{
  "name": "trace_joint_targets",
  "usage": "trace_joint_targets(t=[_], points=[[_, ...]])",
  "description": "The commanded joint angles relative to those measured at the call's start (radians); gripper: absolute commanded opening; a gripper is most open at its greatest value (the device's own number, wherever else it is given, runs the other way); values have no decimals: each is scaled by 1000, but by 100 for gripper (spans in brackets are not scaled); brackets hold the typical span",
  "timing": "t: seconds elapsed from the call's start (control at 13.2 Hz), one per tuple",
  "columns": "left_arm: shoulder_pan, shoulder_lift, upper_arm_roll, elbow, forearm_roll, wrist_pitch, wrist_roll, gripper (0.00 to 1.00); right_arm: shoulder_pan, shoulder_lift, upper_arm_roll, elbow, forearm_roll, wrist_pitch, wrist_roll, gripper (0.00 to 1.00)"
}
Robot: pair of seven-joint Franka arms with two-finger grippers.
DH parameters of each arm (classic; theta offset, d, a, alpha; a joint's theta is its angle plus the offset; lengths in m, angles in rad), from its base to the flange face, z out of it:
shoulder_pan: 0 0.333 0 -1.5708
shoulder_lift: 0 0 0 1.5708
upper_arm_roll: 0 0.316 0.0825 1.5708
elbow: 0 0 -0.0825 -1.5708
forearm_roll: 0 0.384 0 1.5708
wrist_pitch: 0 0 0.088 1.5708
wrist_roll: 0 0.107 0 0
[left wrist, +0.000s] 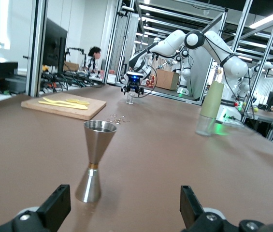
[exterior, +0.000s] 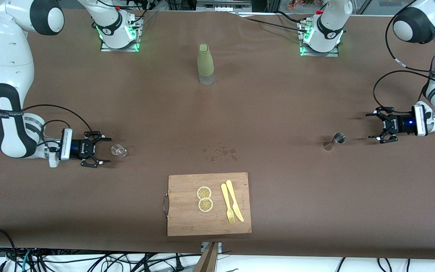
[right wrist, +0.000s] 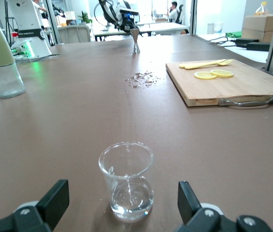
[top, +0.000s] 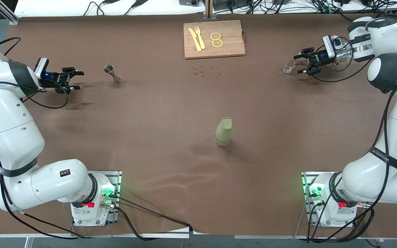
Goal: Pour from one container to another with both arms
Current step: 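Reach the right gripper to the glass cup while the left gripper reaches the steel cup, then close the right gripper on the glass while the left gripper grips the steel cup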
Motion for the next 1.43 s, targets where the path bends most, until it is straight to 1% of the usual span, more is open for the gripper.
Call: trace_joint_targets(t=[0.0,0.08,0.23,0.38,0.53,0.68,0.75,0.83,0.98,1.06,1.13,1.36], points=[[-37,84,7,76,-62,-6,110,100,-10,30,27,31,26,-24,-23,100],[-46,96,-2,76,-86,-5,113,100,-11,37,41,31,44,-24,-37,100],[-49,128,-26,96,-123,0,112,100,-8,59,44,31,71,-24,-55,100],[-75,158,-40,125,-145,0,104,100,-7,70,44,31,72,-26,-61,100],[-99,159,-40,125,-180,4,98,100,-5,75,46,29,72,-30,-63,98],[-126,159,-40,125,-176,14,68,100,-8,76,81,31,75,-27,-63,91],[-138,158,-40,125,-167,14,28,100,-5,76,81,31,90,-26,-64,87],[-146,158,-42,123,-168,14,17,100,-5,84,82,31,107,-26,-64,86],[-161,158,-51,120,-171,14,17,100,-5,90,87,32,112,-26,-69,86],[-164,158,-56,119,-173,15,17,100,-5,96,87,32,112,-26,-69,81],[-172,159,-57,116,-179,17,17,100,-5,96,87,31,112,-27,-69,69],[-178,156,-59,116,-180,21,15,100,-10,99,87,31,115,-30,-70,30]])
